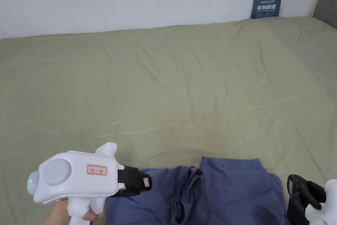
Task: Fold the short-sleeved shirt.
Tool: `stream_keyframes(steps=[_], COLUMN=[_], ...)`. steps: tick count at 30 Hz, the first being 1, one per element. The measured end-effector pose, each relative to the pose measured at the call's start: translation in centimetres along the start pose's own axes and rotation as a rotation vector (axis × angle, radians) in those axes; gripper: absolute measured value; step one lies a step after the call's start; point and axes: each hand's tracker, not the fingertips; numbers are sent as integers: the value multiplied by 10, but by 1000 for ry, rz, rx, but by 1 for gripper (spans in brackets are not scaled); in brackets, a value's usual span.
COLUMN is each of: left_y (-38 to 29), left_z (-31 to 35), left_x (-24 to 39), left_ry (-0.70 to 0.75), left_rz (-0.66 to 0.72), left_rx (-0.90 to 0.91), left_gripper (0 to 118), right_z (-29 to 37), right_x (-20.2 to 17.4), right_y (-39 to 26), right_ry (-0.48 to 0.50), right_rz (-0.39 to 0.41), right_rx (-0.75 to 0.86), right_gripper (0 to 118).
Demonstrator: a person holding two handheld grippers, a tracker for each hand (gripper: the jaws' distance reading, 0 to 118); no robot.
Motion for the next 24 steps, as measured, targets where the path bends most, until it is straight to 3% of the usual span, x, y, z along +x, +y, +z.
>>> stream_keyframes(steps=[7, 11, 16, 19, 24], left_y=[-23, -31, -25, -22, -18], left_z=[-100, -134, -97, -46, 35], left_x=[22, 34, 30, 26, -18], left_ry=[-49, -21, -58, -82, 7], left_rz=[11, 6, 24, -35, 2], left_rx=[-142, -118, -128, -45, 74], left_gripper=[0, 0, 0, 0, 0], right_z=[-1, -7, -8, -10, -12], right_x=[1, 7, 7, 4, -11], right_y=[0, -1, 0, 3, 7], right_ry=[-4, -19, -24, -19, 20], right_rz=[11, 9, 20, 21, 43], right_rx=[-10, -33, -36, -30, -20], right_gripper=[0, 0, 0, 0, 0])
